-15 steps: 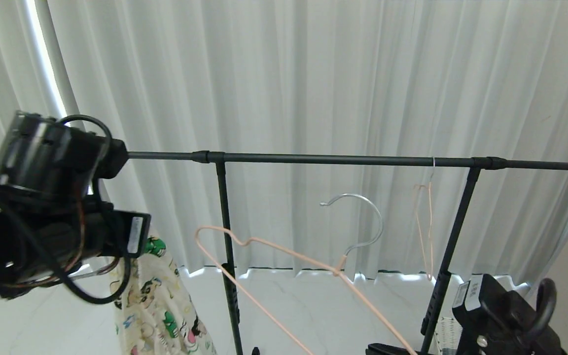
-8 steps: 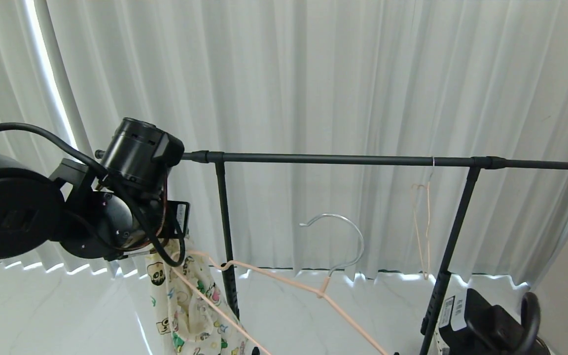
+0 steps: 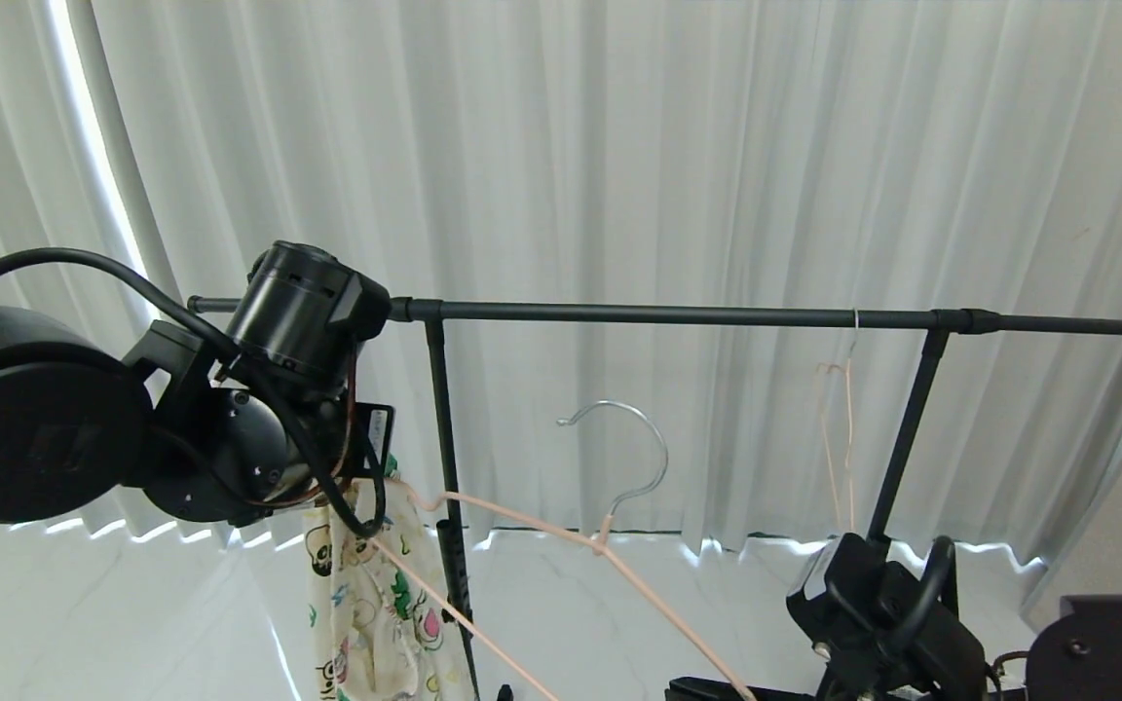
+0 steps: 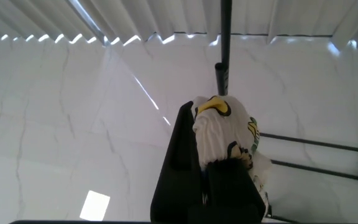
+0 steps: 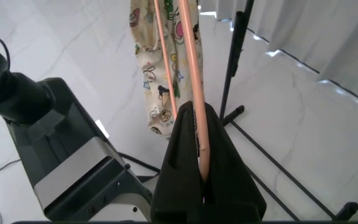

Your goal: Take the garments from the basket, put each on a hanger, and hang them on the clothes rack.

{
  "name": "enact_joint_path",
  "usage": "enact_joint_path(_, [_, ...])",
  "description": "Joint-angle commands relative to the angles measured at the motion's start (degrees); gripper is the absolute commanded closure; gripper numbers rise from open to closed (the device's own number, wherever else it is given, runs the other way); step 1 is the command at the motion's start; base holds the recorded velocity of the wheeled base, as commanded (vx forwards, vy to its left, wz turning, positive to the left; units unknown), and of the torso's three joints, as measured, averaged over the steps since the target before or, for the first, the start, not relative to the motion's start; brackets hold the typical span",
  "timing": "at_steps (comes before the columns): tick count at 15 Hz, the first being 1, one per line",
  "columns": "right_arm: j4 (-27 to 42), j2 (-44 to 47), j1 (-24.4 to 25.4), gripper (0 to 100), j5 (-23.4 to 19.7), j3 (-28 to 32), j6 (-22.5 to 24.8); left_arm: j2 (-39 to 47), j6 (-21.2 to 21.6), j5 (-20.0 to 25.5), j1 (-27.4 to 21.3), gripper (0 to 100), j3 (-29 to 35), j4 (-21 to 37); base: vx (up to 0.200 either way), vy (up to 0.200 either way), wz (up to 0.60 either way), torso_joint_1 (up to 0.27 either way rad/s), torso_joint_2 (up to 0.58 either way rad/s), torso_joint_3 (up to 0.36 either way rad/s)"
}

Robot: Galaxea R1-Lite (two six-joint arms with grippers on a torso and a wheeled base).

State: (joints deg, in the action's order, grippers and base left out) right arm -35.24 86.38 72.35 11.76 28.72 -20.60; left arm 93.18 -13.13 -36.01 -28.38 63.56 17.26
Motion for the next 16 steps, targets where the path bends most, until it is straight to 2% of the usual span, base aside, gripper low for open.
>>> enact_joint_path(1, [0.0, 0.6, 0.0, 100, 0.0, 0.4, 0.1, 0.2, -0.8, -1.1, -0.1, 100, 0.2, 0.0, 0.0, 0.0, 0.0, 0.0, 0.0, 0.0])
enact_joint_path(5, [-0.1, 1.3, -0.1, 100, 0.3, 1.1, 0.3, 0.2, -1.8, -2.7, -0.2, 100, 0.1, 0.0, 0.0, 0.0, 0.0, 0.0, 0.0, 0.0])
enact_joint_path(8, [0.0, 2.2, -2.4, 100, 0.5, 3.5, 0.6, 0.2, -1.9, -5.3, -0.2, 100, 0.0, 0.0, 0.0, 0.0, 0.0, 0.0, 0.0, 0.0])
enact_joint_path(13, [-0.1, 3.7, -5.6, 100, 0.7, 4.2, 1.3, -0.2, -2.7, -6.2, -1.0, 100, 0.2, 0.0, 0.0, 0.0, 0.0, 0.0, 0.0, 0.0])
enact_joint_path(16, [-0.1, 3.3, -5.6, 100, 0.8, 4.1, 1.3, -0.1, -2.8, -7.8, -0.4, 100, 0.2, 0.0, 0.0, 0.0, 0.0, 0.0, 0.0, 0.0])
